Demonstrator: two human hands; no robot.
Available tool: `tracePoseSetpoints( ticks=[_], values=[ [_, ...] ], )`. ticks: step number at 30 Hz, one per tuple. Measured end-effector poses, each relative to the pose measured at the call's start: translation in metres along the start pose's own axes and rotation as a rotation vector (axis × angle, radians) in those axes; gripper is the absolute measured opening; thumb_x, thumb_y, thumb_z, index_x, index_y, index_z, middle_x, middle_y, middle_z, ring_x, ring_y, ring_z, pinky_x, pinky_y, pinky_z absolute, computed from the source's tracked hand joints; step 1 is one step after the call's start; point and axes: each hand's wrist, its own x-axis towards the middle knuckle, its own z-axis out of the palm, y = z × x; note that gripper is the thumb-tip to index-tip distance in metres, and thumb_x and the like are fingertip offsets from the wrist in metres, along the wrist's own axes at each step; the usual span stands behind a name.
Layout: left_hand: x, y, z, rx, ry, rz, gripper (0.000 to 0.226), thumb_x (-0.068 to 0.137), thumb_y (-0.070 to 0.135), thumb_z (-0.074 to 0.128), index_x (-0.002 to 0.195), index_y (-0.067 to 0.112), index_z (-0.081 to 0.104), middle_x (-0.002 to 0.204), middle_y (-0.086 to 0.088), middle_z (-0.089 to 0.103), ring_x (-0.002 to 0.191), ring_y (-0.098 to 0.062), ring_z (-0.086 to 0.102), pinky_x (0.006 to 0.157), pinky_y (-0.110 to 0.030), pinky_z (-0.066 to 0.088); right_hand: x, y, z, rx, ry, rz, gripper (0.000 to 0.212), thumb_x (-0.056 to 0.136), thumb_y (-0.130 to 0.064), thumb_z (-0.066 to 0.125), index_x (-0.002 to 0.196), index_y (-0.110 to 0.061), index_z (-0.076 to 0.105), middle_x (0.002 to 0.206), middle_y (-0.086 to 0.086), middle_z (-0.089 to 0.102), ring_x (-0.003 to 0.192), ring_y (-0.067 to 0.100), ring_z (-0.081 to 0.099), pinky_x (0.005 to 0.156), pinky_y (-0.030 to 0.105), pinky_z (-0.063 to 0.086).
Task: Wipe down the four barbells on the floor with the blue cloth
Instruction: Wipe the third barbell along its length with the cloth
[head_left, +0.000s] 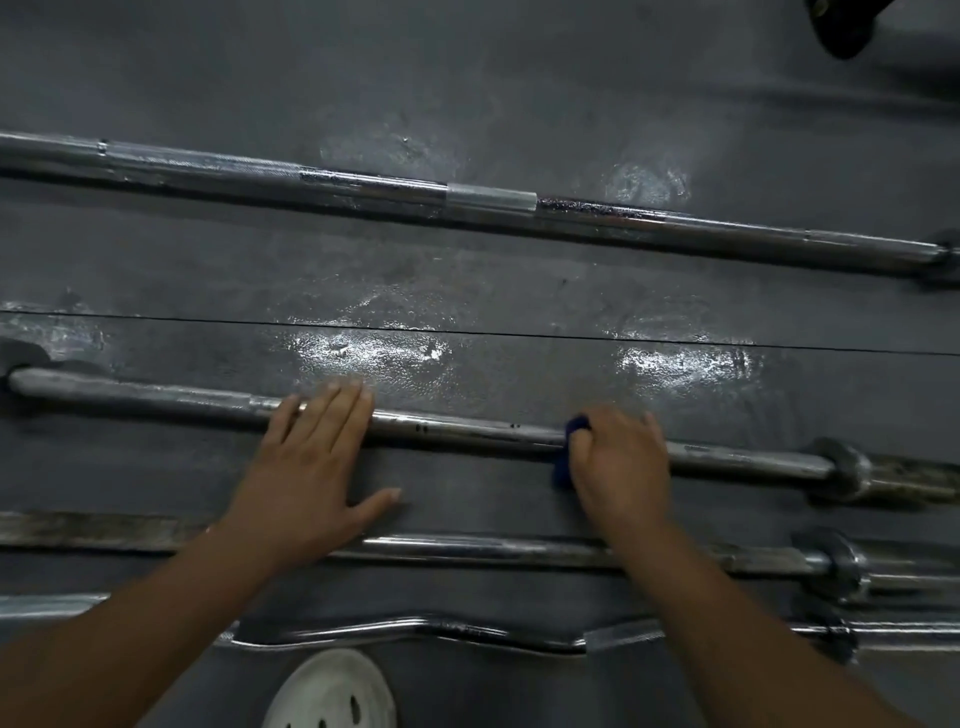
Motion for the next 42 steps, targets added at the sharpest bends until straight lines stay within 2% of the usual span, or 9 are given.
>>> tracePoseSetpoints(
  ticks=[3,8,11,15,21,27,35,38,42],
  values=[
    [0.008,0.008,-0.002,-0.011,0.009,-0.014,0.098,0.085,0.080,0.026,0.154,0.010,0.030,0.160,-0.009,0.030,0.149,-0.025,0.026,0.120,-0.053,0.016,-0.006,-0.058,0.011,0.048,0.035,-0.094,0.024,0.075,-0.020,0.045,0.068,-0.012,0.067,0.067,0.010,0.065,0.061,0.031,0.056,0.066,0.036,0.045],
    [0.005,0.016,-0.003,-0.037,-0.024,0.033,0.098,0.082,0.079,0.033,0.151,0.009,0.037,0.155,-0.010,0.040,0.143,-0.027,0.037,0.117,-0.050,0.024,-0.018,-0.089,0.013,0.120,-0.082,-0.305,0.016,0.076,-0.016,0.051,0.082,-0.012,0.065,0.081,0.008,0.067,0.073,0.027,0.056,0.074,0.036,0.043],
    [-0.011,0.013,-0.002,-0.023,-0.026,0.067,0.098,0.083,0.079,0.032,0.151,0.009,0.037,0.155,-0.010,0.039,0.144,-0.026,0.036,0.117,-0.049,0.025,-0.023,-0.032,0.003,0.041,0.045,-0.194,0.017,0.075,-0.022,0.044,0.070,-0.014,0.059,0.066,0.006,0.061,0.058,0.026,0.048,0.065,0.035,0.043],
    [-0.004,0.020,0.002,-0.028,-0.053,0.034,0.102,0.084,0.083,0.028,0.154,0.009,0.030,0.160,-0.009,0.031,0.149,-0.025,0.026,0.119,-0.052,0.020,-0.035,-0.051,0.024,0.072,0.079,-0.071,0.021,0.079,-0.024,0.042,0.072,-0.016,0.060,0.068,0.005,0.058,0.064,0.027,0.049,0.069,0.038,0.039],
    [-0.024,0.018,-0.001,-0.067,-0.054,0.081,0.098,0.085,0.082,0.029,0.151,0.010,0.036,0.154,-0.008,0.041,0.143,-0.025,0.036,0.119,-0.047,0.022,-0.042,-0.062,0.020,0.044,-0.057,-0.378,0.025,0.083,-0.021,0.047,0.100,-0.020,0.064,0.090,0.000,0.066,0.082,0.024,0.058,0.092,0.043,0.044],
    [-0.027,0.024,0.007,-0.097,-0.050,0.049,0.098,0.086,0.083,0.026,0.155,0.013,0.029,0.161,-0.005,0.029,0.150,-0.022,0.023,0.120,-0.050,0.016,-0.046,-0.015,0.014,0.061,0.074,-0.036,0.026,0.082,-0.024,0.035,0.078,-0.015,0.059,0.072,-0.002,0.050,0.068,0.020,0.042,0.078,0.039,0.039],
    [0.023,0.006,-0.009,-0.073,-0.031,0.040,0.101,0.085,0.085,0.005,0.159,0.016,0.015,0.166,-0.004,0.011,0.153,-0.021,0.007,0.123,-0.048,0.007,-0.032,-0.070,0.021,0.061,-0.052,-0.389,0.030,0.082,-0.020,0.045,0.108,-0.018,0.058,0.109,0.002,0.061,0.102,0.025,0.052,0.099,0.042,0.036],
    [0.018,0.010,-0.010,-0.055,-0.014,0.097,0.097,0.089,0.081,0.015,0.157,0.012,0.020,0.165,-0.006,0.017,0.152,-0.022,0.012,0.122,-0.047,0.011,-0.019,-0.014,0.014,-0.005,0.076,-0.242,0.035,0.084,-0.019,0.040,0.114,-0.017,0.059,0.114,0.004,0.062,0.111,0.028,0.055,0.104,0.049,0.034],
    [0.022,0.005,-0.005,-0.016,-0.028,0.153,0.099,0.088,0.082,0.017,0.158,0.012,0.017,0.165,-0.006,0.015,0.152,-0.021,0.012,0.121,-0.048,0.015,-0.005,-0.023,0.019,0.060,0.167,-0.025,0.012,0.083,-0.013,0.052,0.090,-0.016,0.060,0.091,0.006,0.061,0.093,0.032,0.056,0.092,0.049,0.040]
  ],
)
